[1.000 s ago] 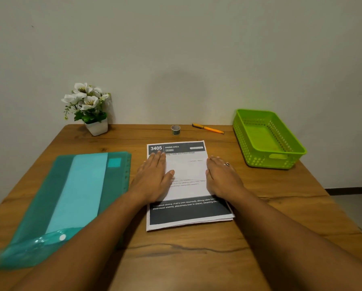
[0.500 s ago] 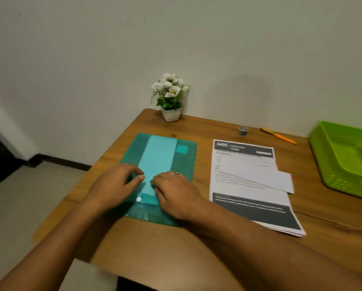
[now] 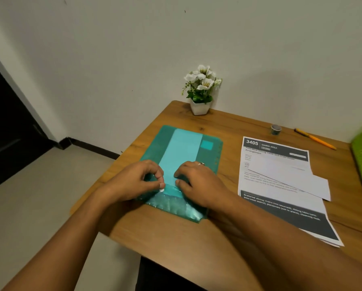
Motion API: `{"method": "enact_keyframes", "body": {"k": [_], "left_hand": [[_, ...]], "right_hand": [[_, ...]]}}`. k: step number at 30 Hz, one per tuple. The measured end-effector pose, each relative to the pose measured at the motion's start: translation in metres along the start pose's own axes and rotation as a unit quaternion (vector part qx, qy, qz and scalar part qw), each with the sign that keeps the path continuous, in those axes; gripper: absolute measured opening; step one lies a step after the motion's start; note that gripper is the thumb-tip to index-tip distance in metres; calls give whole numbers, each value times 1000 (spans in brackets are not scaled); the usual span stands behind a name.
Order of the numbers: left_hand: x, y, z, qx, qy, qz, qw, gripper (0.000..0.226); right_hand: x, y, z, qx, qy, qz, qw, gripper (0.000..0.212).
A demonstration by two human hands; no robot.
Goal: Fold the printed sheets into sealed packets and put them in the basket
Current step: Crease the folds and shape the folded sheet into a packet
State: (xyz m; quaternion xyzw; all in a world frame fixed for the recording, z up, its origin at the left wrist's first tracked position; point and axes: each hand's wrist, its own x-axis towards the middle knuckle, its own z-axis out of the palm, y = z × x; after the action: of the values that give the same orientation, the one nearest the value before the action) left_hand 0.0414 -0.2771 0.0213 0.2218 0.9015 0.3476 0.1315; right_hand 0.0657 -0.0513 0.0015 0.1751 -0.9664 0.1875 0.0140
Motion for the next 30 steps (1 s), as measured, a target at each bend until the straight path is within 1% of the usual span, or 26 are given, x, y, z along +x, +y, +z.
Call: {"method": "enact_keyframes", "body": {"k": [2,4,6,7,8,10,12,13,15,17,20,23,25,27,28,30], "left_hand": [[-3,2,-4,-56,-28,3,998,5],[-6,4,-4,-87,-44,4,995,11],[-8,4,-3,-90,-53,-5,995,22],[-8,2,-1,-83,-62,-10,995,24],[-9,2,0,-78,-70,-13,994,21],[-10,-3,3,-52,-69,-10,996,10],[-12,-9,9,11,-47,16,999,39],[-13,-11,12,46,-29,31,998,48],[-14,-14,19,93,3,63,994,50],[-14,-19,24,128,26,78,988,45],[-14,-19,30,200,68,99,972,36],[-15,-14,37,222,112,128,960,43],[-15,-12,39,220,144,127,957,40],[-12,-10,40,225,170,112,953,35],[-10,-10,40,232,180,105,950,34],[-6,-8,40,244,194,94,946,33]], "right_hand": [[0,3,-1,-1,1,2,1000,30],[0,6,-2,1,-3,0,1000,33],[-1,6,-3,-2,-8,-6,1000,37],[-2,6,-3,-4,-9,-8,1000,39],[-2,6,-3,-7,-10,-9,1000,43],[-4,6,-3,-13,-14,-14,1000,50],[-7,6,-4,-8,-26,-21,999,61],[-8,7,-6,-5,-36,-25,999,67],[-11,7,-9,-18,-54,-39,998,77],[-14,7,-12,-37,-63,-55,996,79],[-17,7,-13,-43,-68,-76,994,77],[-21,6,-10,-43,-47,-97,993,72],[-24,4,-6,-45,-25,-129,990,62],[-27,1,-2,-61,-4,-166,984,47],[-28,0,0,-70,7,-173,982,39],[-28,-2,1,-90,24,-160,983,27]]}}
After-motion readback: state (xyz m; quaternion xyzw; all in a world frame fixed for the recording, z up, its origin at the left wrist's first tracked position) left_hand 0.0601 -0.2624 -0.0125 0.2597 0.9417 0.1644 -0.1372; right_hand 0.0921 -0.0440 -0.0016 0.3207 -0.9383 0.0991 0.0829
